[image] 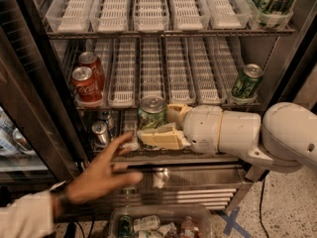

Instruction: Pick green can from middle shelf of fridge

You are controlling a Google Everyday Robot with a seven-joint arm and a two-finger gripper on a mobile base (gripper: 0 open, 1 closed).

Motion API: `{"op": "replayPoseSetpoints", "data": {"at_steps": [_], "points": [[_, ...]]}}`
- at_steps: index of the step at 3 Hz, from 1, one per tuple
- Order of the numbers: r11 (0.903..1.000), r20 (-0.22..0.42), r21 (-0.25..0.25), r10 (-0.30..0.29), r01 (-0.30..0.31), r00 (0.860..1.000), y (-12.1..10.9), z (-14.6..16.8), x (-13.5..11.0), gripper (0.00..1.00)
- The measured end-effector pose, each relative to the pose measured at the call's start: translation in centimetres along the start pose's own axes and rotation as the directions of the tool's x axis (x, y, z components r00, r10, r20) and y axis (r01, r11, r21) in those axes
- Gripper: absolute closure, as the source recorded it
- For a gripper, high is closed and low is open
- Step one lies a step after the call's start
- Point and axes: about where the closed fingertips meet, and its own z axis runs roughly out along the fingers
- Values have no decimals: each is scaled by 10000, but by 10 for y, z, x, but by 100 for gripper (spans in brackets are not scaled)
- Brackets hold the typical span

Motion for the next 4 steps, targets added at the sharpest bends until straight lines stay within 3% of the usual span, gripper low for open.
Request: {"op": "replayPoseSetpoints", "data": {"at_steps": [1, 2, 4], "points": [[10000, 0, 0, 0, 0, 10000, 0, 0, 0, 100], [10000, 0, -1, -1, 1, 10000, 0, 0, 0, 81], [10000, 0, -2, -1, 1, 10000, 0, 0, 0, 35]]}}
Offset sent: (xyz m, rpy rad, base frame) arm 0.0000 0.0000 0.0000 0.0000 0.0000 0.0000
